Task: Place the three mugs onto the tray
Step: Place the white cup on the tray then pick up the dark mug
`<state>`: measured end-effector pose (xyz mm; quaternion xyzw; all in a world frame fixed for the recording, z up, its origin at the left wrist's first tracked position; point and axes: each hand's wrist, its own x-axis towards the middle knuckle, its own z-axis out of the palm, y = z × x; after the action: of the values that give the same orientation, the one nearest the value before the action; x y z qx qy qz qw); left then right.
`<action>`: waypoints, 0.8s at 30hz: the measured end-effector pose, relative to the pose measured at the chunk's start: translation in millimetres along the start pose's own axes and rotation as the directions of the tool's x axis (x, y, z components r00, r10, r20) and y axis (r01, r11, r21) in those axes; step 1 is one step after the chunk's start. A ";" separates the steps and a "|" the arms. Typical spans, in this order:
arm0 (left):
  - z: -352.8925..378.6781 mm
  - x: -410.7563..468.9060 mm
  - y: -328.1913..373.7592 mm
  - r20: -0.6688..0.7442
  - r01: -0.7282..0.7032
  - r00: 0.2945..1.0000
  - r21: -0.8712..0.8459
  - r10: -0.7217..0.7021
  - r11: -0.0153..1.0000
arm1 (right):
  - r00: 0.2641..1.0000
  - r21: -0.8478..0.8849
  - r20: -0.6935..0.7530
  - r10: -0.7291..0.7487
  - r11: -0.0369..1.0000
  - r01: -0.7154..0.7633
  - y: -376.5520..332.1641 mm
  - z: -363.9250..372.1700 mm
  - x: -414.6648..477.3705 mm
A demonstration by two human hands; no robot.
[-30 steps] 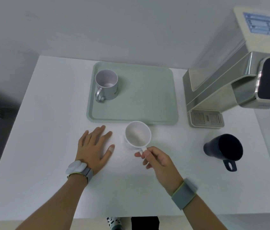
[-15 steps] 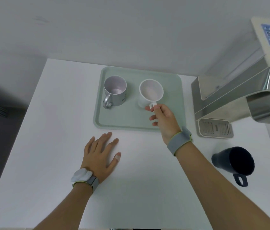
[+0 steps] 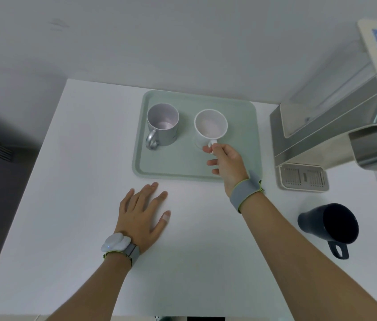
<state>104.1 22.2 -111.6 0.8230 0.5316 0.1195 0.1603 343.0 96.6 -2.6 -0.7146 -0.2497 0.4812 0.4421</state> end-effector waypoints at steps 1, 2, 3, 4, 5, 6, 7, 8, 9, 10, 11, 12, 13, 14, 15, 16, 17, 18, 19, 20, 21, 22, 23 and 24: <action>0.4 -0.2 -0.1 0.002 -0.001 1.000 0.003 0.001 1.000 | 1.000 -0.002 -0.001 0.008 1.000 -0.008 0.0 -0.9 -0.2; 0.5 -0.3 -0.5 0.005 -0.002 1.000 0.008 0.002 1.000 | 1.000 0.004 -0.007 0.017 1.000 -0.017 0.1 -2.4 -0.6; 1.0 -0.7 -0.5 0.006 -0.006 1.000 0.011 0.006 1.000 | 0.999 0.014 -0.020 0.027 1.000 -0.027 1.2 -4.9 -1.8; 1.7 -0.9 -0.5 0.004 -0.009 1.000 0.012 0.009 1.000 | 0.999 0.024 -0.035 0.038 0.999 -0.037 3.6 -8.6 -3.5; 2.3 -1.0 -0.9 0.003 -0.009 1.000 0.014 0.009 1.000 | 0.998 0.035 -0.050 0.049 0.998 -0.047 7.1 -13.2 -6.3; 3.2 -0.9 -1.3 0.001 -0.011 1.000 0.016 0.011 1.000 | 0.996 0.046 -0.068 0.059 0.997 -0.056 12.5 -19.5 -11.1; 3.9 -0.9 -1.5 0.000 -0.013 1.000 0.017 0.013 1.000 | 0.994 0.054 -0.085 0.068 0.997 -0.063 20.6 -28.0 -17.7; 4.4 -1.1 -2.1 -0.002 -0.013 1.000 0.018 0.013 1.000 | 0.992 0.056 -0.101 0.078 0.996 -0.073 31.0 -38.0 -25.6; 4.9 -1.3 -2.8 -0.008 -0.015 1.000 0.019 0.016 1.000 | 0.988 0.058 -0.120 0.095 0.994 -0.088 43.8 -49.5 -34.4; 5.3 -1.7 -3.0 -0.011 -0.018 1.000 0.022 0.018 1.000 | 0.981 0.065 -0.149 0.121 0.992 -0.112 57.4 -62.6 -44.8; 6.2 -2.4 -2.8 -0.013 -0.020 1.000 0.024 0.020 0.999 | 0.970 0.080 -0.186 0.154 0.987 -0.141 71.2 -76.6 -55.6; 6.1 -1.2 -4.9 -0.015 -0.013 1.000 0.029 0.014 0.999 | 0.956 0.106 -0.224 0.189 0.980 -0.169 83.8 -88.6 -62.9; 6.2 -1.2 -4.7 -0.016 -0.011 1.000 0.030 0.011 1.000 | 0.937 0.141 -0.273 0.219 0.972 -0.187 96.1 -102.9 -72.3; 5.9 -1.2 -4.9 -0.014 -0.012 1.000 0.030 0.012 0.999 | 0.916 0.174 -0.317 0.245 0.965 -0.198 107.1 -116.6 -80.3; 5.9 -1.5 -4.4 -0.012 -0.013 1.000 0.031 0.013 0.999 | 0.896 0.205 -0.357 0.266 0.958 -0.202 116.5 -130.3 -87.7; 6.5 -1.7 -2.3 -0.007 -0.015 1.000 0.028 0.015 1.000 | 0.874 0.230 -0.394 0.283 0.951 -0.204 123.8 -144.6 -95.5; 6.2 -2.1 -5.3 -0.003 -0.008 1.000 0.028 0.008 1.000 | 0.856 0.247 -0.421 0.300 0.946 -0.210 130.1 -153.0 -99.7; 6.0 -2.2 -5.1 -0.001 -0.005 1.000 0.023 0.005 1.000 | 0.830 0.264 -0.462 0.311 0.942 -0.206 134.4 -163.3 -105.9; 6.1 -2.3 -4.7 -0.006 -0.008 1.000 0.018 0.008 1.000 | 0.799 0.281 -0.512 0.316 0.940 -0.191 137.5 -172.5 -111.6; 5.6 -2.5 -5.1 -0.010 -0.008 1.000 0.015 0.008 1.000 | 0.765 0.298 -0.561 0.316 0.939 -0.170 139.3 -179.4 -116.3; 5.6 -2.6 -3.7 -0.014 -0.008 1.000 0.015 0.008 1.000 | 0.733 0.308 -0.607 0.309 0.941 -0.142 140.1 -186.4 -121.4; 5.7 -2.5 -2.7 -0.016 -0.009 1.000 0.015 0.009 1.000 | 0.709 0.301 -0.644 0.288 0.947 -0.112 140.5 -192.3 -125.9; 4.8 -2.5 -4.0 -0.017 -0.003 1.000 0.013 0.003 1.000 | 0.700 0.272 -0.668 0.252 0.959 -0.085 140.1 -194.9 -127.5; 4.6 -2.3 -3.4 -0.020 -0.004 1.000 0.010 0.004 1.000 | 0.696 0.234 -0.687 0.211 0.970 -0.063 139.6 -198.8 -130.2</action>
<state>102.0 20.7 -117.2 0.8237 0.5321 0.1253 0.1505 460.4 -150.8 -34.5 -0.8145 0.0404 0.2242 0.5335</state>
